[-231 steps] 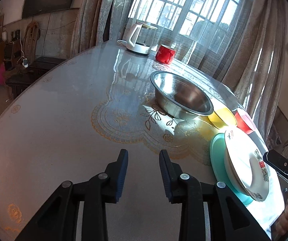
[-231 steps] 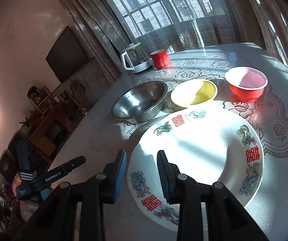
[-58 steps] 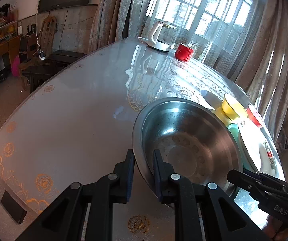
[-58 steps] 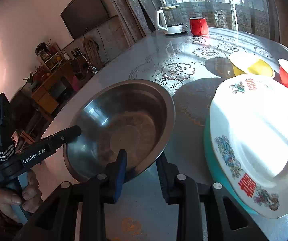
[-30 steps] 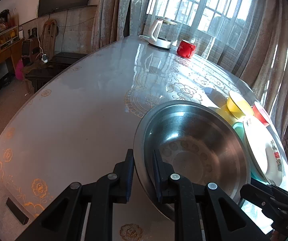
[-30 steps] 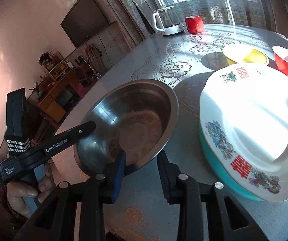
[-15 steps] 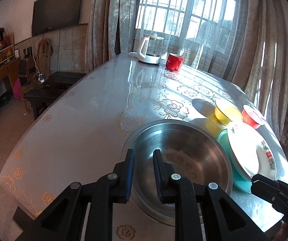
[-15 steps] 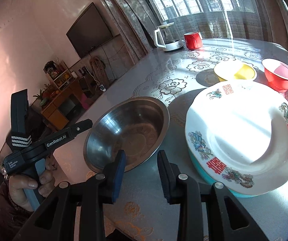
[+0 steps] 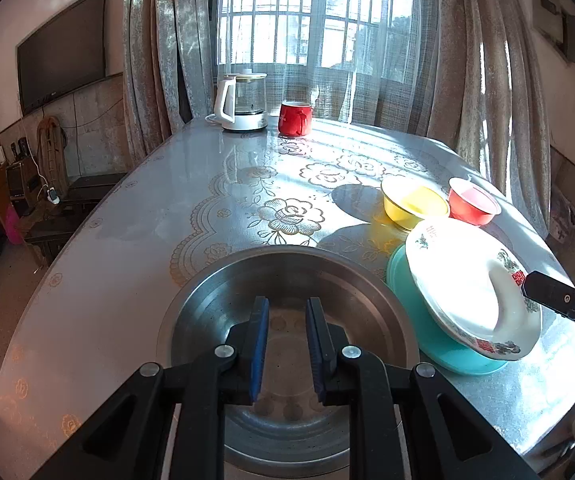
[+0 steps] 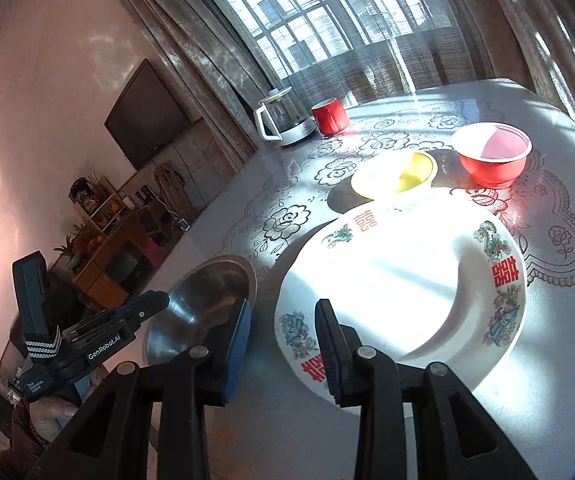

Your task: Organize plates and bowls

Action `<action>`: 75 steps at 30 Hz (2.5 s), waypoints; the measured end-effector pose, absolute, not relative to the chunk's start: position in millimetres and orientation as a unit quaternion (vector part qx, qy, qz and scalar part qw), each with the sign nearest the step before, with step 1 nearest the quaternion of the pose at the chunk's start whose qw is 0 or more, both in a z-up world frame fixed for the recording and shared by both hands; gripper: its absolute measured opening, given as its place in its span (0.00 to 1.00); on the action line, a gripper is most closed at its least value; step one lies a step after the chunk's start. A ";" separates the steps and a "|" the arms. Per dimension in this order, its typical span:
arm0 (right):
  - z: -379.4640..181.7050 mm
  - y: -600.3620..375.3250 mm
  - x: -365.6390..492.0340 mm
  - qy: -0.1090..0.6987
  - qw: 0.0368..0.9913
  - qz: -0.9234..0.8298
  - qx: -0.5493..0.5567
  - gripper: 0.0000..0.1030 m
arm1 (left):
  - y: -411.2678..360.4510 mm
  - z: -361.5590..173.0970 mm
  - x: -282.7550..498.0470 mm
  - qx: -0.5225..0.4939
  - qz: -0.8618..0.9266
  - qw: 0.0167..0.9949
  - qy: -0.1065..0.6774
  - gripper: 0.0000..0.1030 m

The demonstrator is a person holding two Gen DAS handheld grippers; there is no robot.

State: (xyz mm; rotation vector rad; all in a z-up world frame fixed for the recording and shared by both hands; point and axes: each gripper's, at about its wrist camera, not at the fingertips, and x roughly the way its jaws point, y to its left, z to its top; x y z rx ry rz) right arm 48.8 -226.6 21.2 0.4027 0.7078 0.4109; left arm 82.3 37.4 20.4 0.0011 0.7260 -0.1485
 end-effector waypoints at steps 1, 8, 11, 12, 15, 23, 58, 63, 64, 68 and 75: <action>21.1 -234.7 50.4 0.342 0.899 0.186 0.200 0.34 | 32.8 19.6 85.5 0.004 -0.076 0.931 0.357 0.19; 20.2 -271.7 69.1 0.353 0.899 0.135 0.223 0.39 | 3.3 17.9 114.9 0.016 -0.102 0.918 0.382 0.19; 18.6 -282.1 76.7 0.355 0.895 0.130 0.238 0.39 | -9.3 19.2 128.3 0.024 -0.107 0.915 0.388 0.19; 18.3 -284.5 79.7 0.356 0.893 0.128 0.243 0.39 | -13.4 19.4 134.7 0.024 -0.111 0.913 0.393 0.19; 17.0 -290.8 92.9 0.358 0.889 0.125 0.255 0.39 | -23.6 18.1 155.4 0.019 -0.123 0.900 0.418 0.19; 20.8 -299.9 138.5 0.354 0.889 0.103 0.270 0.39 | -45.9 25.2 203.3 -0.013 -0.166 0.884 0.437 0.19; -25.9 -289.5 260.3 0.458 0.844 0.078 0.268 0.17 | -84.8 -9.0 315.5 -0.126 -0.193 0.843 0.486 0.12; -22.0 -270.3 265.1 0.466 0.843 0.092 0.252 0.17 | -65.7 -13.6 311.2 -0.125 -0.162 0.842 0.500 0.12; -20.8 -265.5 265.7 0.467 0.844 0.096 0.246 0.17 | -61.0 -13.9 309.0 -0.124 -0.158 0.843 0.499 0.12; -18.2 -241.1 270.0 0.479 0.842 0.121 0.217 0.18 | -36.9 -16.4 301.4 -0.135 -0.138 0.842 0.504 0.12; -18.2 -199.6 273.8 0.495 0.838 0.149 0.175 0.20 | -0.7 -20.6 290.3 -0.147 -0.109 0.840 0.511 0.13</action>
